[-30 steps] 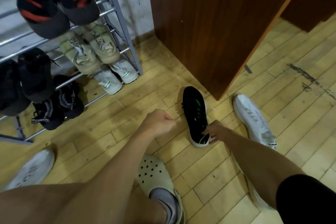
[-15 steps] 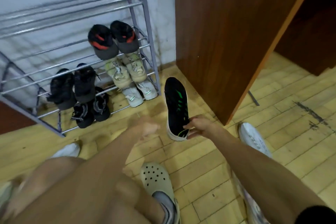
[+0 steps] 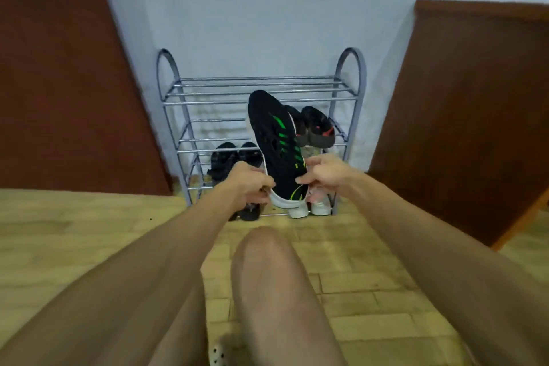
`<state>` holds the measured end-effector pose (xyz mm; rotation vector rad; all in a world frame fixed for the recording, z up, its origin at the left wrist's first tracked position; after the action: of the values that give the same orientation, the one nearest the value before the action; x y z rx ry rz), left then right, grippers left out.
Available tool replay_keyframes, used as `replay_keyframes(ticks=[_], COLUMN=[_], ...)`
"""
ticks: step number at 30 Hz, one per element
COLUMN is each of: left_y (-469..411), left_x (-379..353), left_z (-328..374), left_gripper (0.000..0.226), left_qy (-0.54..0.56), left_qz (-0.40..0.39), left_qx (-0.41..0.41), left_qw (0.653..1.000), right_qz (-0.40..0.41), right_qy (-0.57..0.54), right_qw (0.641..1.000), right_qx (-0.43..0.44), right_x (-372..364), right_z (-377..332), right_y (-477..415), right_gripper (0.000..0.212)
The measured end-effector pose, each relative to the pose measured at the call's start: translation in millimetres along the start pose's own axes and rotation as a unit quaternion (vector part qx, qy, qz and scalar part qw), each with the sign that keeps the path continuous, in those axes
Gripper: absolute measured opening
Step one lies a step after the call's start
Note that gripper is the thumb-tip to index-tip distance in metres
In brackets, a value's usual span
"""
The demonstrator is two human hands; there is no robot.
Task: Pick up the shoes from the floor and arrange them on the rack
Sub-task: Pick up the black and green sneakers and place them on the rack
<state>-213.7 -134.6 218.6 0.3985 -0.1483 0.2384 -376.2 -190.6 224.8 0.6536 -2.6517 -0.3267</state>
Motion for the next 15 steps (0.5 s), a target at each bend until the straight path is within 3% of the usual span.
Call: replay_keyframes(ticks=[6, 8, 15], left_y=[22.1, 29.8, 48.7], left_x=[116.5, 156.9, 266.8], left_z=[-22.7, -44.2, -156.1], left_gripper=[0.011, 0.020, 0.019], left_qy=[0.091, 0.097, 0.105], left_qz=[0.054, 0.075, 0.101], left_qx=[0.018, 0.023, 0.073], left_qw=[0.994, 0.992, 0.987], right_qz=[-0.059, -0.082, -0.139], right_qy=[0.140, 0.168, 0.163], right_qw=[0.988, 0.982, 0.976], right_qx=[0.023, 0.032, -0.033], right_x=[-110.5, -157.6, -313.3], right_z=[-77.8, -91.7, -73.6], right_y=[-23.3, -31.6, -62.7], right_gripper=[0.032, 0.033, 0.039])
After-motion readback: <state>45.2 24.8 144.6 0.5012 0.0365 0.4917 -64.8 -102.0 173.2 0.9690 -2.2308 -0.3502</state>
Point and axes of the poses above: each hand's wrist, its own y-axis away from the middle knuckle, its own x-axis out of the back of the hand, z = x × y, the point moved 4 cm from there along -y, towards the middle knuckle, and after that the axes turned 1 degree about -z, right-handed, at the moved point
